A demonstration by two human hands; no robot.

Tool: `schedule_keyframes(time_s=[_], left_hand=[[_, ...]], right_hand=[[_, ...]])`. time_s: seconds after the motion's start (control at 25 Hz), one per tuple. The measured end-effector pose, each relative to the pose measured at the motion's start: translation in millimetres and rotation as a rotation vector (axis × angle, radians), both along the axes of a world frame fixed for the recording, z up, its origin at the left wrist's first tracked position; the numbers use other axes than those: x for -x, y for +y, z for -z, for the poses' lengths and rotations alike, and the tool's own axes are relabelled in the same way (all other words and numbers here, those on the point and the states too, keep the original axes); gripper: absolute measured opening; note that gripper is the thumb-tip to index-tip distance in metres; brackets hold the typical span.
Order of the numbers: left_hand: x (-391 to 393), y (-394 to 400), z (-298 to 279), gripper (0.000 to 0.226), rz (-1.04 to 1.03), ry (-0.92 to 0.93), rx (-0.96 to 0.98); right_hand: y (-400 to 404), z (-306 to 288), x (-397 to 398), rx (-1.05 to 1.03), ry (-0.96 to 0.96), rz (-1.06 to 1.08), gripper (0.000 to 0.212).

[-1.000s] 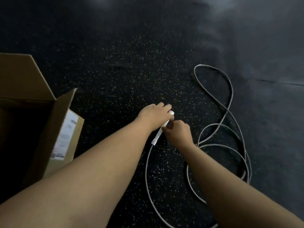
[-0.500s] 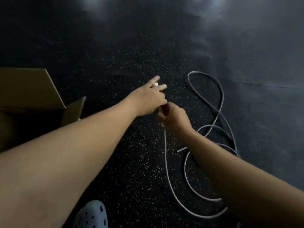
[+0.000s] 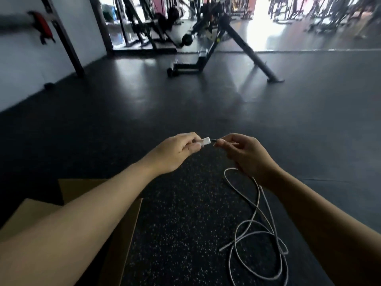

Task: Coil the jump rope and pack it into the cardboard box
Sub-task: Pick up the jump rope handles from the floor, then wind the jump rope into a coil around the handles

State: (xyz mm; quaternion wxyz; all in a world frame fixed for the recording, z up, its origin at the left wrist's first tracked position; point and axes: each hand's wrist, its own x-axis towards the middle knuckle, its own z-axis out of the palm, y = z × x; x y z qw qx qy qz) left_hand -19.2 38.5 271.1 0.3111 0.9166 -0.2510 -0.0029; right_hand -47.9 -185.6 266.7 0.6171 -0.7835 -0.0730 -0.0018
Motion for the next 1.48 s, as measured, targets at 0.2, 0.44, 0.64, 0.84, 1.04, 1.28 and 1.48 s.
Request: schedule_keyframes(time_s=[0.2, 0.44, 0.64, 0.84, 1.04, 1.28, 1.48], left_hand=[[3, -26, -37, 0.014, -0.231, 0.311, 0.858], [1, -64, -66, 0.019, -0.307, 0.415, 1.561], [-6, -67, -77, 0.024, -0.412, 0.379, 1.613], [-21, -23, -92, 0.066, -0.36, -0.643, 0.216], [-8, -41, -138, 0.063, 0.128, -0.08, -0.2], [1, -47, -151, 0.024, 0.081, -0.022, -0.101], [22, -45, -149, 0.032, 0.049, 0.186, 0.271]], right_hand=[[-12, -21, -7, -0.025, -0.047, 0.106, 0.037], [11, -24, 2, -0.088, 0.035, -0.042, 0.038], [20, -41, -2, -0.14, -0.044, -0.065, 0.027], [-2, -72, -28, 0.28, -0.13, -0.077, 0.03], [-8, -105, -29, 0.228, -0.186, -0.165, 0.007], [-16, -123, -23, 0.072, -0.181, -0.205, 0.018], [-42, -140, -11, 0.004, -0.219, -0.076, 0.038]])
